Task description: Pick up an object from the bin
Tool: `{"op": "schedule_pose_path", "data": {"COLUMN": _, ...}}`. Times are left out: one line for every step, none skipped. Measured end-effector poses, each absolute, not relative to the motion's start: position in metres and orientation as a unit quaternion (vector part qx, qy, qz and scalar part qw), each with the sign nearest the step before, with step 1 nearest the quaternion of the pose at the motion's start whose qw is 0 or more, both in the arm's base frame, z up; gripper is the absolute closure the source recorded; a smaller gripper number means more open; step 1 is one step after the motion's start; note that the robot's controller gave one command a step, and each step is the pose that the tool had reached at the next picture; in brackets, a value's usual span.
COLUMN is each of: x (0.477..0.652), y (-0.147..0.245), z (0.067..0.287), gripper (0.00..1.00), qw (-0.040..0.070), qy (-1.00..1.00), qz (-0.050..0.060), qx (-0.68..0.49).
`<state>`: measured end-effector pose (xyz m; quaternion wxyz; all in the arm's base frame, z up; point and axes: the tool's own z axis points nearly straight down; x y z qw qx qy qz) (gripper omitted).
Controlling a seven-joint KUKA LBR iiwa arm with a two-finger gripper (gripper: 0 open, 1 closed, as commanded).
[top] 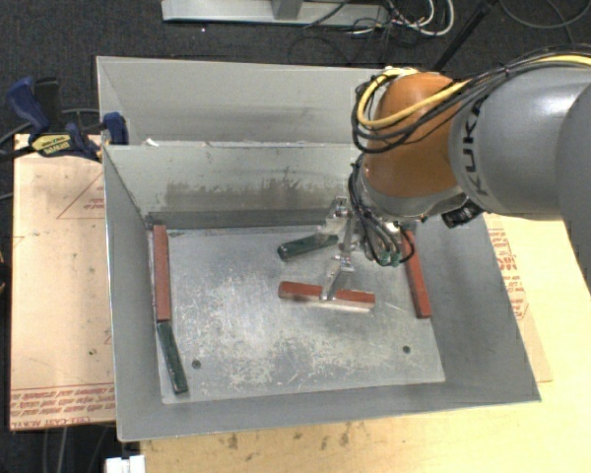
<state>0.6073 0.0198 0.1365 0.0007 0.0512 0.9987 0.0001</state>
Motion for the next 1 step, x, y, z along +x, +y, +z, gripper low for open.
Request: {"op": "schedule_pose_path", "data": {"x": 0.6002, "y": 0.0130, "z": 0.0775, "gripper": 0.00, "qw": 0.005, "qy": 0.995, "qz": 0.002, "qx": 0.102}}
